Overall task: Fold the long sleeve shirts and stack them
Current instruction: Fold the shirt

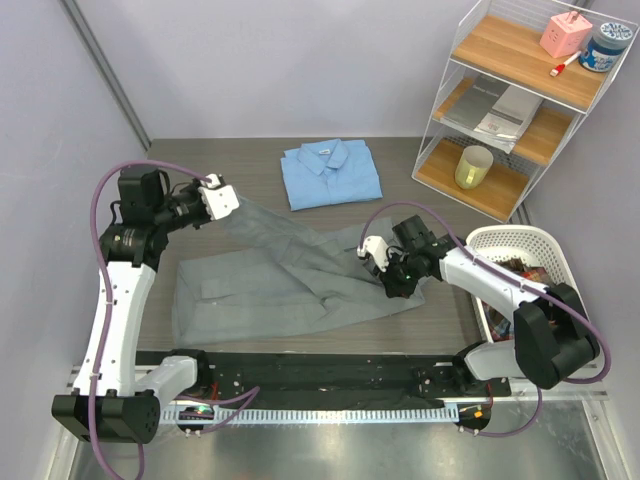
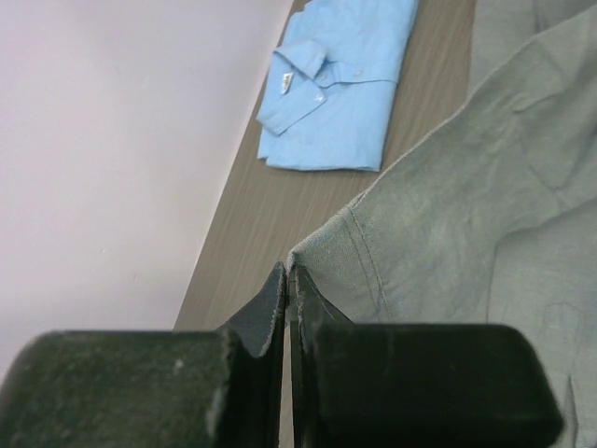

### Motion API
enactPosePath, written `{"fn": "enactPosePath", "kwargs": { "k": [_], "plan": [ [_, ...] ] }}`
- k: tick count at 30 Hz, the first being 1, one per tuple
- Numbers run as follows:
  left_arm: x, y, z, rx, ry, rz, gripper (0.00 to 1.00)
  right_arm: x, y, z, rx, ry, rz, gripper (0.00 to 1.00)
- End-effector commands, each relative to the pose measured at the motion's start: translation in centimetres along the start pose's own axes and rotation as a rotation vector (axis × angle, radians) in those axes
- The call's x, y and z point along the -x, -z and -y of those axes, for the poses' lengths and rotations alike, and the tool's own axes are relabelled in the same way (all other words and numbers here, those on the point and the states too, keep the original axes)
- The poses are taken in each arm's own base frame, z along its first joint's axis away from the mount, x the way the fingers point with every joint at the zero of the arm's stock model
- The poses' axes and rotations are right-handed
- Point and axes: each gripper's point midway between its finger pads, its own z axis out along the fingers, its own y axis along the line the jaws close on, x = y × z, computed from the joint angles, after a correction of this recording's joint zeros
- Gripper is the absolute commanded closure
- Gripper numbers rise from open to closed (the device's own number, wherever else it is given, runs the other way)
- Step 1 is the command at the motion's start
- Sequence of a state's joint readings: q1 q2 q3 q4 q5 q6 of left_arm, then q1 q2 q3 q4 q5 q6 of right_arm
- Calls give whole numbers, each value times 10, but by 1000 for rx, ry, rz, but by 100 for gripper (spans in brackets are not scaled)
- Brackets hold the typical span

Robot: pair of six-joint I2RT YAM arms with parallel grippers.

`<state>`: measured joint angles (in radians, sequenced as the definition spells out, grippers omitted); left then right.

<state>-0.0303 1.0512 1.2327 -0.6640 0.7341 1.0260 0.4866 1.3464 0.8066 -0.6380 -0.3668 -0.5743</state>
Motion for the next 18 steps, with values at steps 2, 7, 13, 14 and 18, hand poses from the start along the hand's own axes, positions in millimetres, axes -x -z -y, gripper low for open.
{"fn": "enactPosePath", "kwargs": {
  "k": [2, 7, 13, 14, 18],
  "plan": [
    [7, 12, -25, 136, -37, -12, 100, -21, -4, 9, -28, 6, -68, 99],
    [6, 15, -7, 103, -72, 1, 100, -32, -11, 13, -31, -16, -110, 99],
    [-9, 11, -27, 194, -105, -48, 100, -41, -17, 16, -36, -46, -147, 99],
    [-12, 9, -31, 206, -104, -55, 100, -42, -18, 16, -39, -56, -150, 99],
    [-11, -6, -40, 181, -59, -18, 100, -36, -14, 26, -75, -82, -125, 98]
  ]
}}
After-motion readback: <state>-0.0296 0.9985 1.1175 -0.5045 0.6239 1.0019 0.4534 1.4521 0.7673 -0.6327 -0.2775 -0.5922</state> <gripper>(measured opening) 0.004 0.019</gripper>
